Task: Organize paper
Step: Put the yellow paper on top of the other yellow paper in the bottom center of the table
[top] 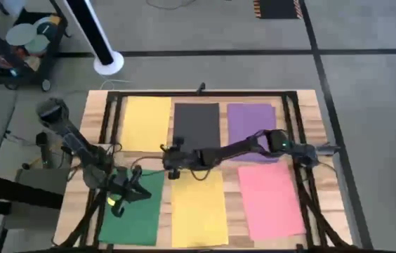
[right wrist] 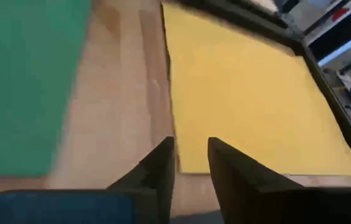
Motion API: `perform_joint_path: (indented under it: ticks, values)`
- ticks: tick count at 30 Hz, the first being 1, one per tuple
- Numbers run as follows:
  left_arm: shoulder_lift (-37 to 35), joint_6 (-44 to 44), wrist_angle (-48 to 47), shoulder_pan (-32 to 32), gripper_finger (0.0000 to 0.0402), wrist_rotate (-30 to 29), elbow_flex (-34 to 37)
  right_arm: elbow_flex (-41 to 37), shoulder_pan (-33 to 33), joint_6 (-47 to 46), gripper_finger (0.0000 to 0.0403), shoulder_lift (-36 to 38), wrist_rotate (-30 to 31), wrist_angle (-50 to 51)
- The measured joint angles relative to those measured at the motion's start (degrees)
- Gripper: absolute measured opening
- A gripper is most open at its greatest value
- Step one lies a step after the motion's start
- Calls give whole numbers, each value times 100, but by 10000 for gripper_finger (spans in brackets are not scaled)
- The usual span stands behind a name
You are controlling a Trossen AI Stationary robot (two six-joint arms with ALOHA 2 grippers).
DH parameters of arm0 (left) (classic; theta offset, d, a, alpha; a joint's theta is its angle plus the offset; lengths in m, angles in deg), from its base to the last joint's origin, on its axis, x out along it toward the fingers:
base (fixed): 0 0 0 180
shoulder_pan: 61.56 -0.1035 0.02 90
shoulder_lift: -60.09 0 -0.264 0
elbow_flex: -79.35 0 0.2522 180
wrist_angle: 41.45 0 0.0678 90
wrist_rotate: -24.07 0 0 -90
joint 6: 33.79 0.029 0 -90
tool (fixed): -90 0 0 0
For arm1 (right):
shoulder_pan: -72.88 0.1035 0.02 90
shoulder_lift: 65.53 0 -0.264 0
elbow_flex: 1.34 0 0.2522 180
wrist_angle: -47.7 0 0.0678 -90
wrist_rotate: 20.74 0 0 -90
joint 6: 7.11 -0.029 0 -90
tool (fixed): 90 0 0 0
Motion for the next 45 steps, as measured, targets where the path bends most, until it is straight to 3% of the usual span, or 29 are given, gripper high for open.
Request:
perform_joint_path:
  ticks: [9,28,33,45]
  values:
    - [2,-37,-8,3,36,0,-1,1240,-221,-8,124,-739,-196,1330]
    - [2,-177,-188,4,36,-7,0,1290,-272,-328,137,-741,-675,1310]
    - [2,-225,-216,4,36,-13,-1,1290,-410,-398,112,-741,-816,1290]
    - [2,-232,-266,4,36,-9,1,1288,-380,-146,4,-741,-920,1181]
